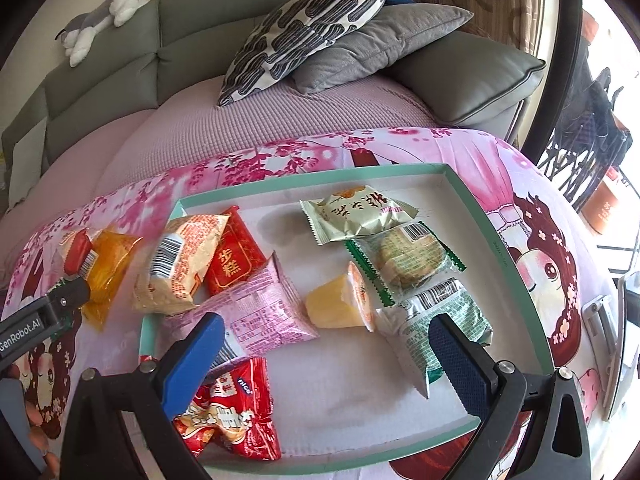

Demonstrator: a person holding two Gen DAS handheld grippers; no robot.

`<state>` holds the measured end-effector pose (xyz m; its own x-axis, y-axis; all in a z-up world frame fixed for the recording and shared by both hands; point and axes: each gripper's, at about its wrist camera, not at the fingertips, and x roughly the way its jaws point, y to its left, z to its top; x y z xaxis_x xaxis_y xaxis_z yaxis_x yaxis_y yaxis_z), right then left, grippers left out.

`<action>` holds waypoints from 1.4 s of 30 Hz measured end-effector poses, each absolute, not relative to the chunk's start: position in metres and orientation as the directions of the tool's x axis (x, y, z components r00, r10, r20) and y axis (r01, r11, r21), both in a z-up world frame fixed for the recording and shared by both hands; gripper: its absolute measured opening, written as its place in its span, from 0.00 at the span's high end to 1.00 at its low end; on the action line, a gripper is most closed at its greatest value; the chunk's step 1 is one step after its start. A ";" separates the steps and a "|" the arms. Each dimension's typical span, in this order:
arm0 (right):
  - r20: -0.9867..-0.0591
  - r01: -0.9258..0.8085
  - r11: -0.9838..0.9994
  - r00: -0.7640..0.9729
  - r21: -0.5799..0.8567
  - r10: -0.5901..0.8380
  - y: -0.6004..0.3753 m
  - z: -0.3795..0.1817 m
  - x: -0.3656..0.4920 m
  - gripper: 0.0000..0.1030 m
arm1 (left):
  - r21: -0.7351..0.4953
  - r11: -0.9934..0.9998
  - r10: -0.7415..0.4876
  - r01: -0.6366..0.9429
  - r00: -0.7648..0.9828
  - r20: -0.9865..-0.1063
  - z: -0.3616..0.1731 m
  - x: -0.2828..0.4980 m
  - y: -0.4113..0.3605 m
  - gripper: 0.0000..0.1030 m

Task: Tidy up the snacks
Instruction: 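Withdraw both open grippers from the tray toward the remaining snacks, then move the left gripper toward the green drink carton on the bedspread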

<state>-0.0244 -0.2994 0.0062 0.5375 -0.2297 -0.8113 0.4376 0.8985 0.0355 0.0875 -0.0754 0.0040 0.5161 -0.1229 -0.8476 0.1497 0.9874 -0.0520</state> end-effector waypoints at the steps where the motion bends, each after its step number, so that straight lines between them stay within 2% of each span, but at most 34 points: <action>1: -0.810 0.433 0.901 0.540 0.037 -0.227 -0.296 0.007 -0.023 0.00 | -0.052 0.989 -0.116 0.137 0.517 -0.848 0.004 0.088 -0.069 0.06; 24: -0.779 0.298 0.951 0.614 0.078 -0.129 -0.211 0.014 0.005 0.00 | -0.085 0.994 -0.035 -0.071 0.525 -0.850 0.013 0.093 0.046 0.06; 35: -0.762 0.223 0.968 0.645 0.119 -0.055 -0.167 0.013 0.018 0.00 | -0.083 0.992 -0.018 -0.096 0.542 -0.840 0.009 0.097 0.077 0.06; 42: -0.771 0.210 0.967 0.637 0.146 -0.023 -0.157 0.011 0.025 0.00 | -0.101 0.993 -0.053 -0.056 0.556 -0.829 0.000 0.103 0.076 0.06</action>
<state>0.0247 -0.1567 0.0106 0.6370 -0.0226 -0.7705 0.2103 0.9667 0.1455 0.1025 0.0762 -0.0001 0.5563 -0.0529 -0.8293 -0.0560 0.9933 -0.1009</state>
